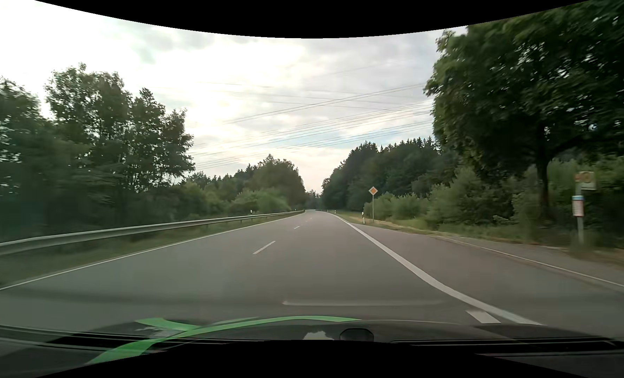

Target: Follow the waypoints while adhering to traffic rules and regulations

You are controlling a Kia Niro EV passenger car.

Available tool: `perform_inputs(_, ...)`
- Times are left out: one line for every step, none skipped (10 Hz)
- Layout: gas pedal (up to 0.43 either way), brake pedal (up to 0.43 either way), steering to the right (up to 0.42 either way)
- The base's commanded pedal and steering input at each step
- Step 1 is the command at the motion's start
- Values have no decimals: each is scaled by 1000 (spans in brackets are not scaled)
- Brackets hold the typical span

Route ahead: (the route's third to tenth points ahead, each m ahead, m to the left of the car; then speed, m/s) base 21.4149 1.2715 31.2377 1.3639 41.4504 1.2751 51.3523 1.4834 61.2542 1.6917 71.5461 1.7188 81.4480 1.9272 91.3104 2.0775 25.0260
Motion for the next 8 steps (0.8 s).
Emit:
perform_inputs(260, 0, -5)
perform_inputs(260, 0, -6)
perform_inputs(260, 0, -6)
perform_inputs(260, 0, -5)
perform_inputs(260, 0, -6)
perform_inputs(240, 0, -6)
perform_inputs(228, 0, -5)
perform_inputs(228, 0, -5)
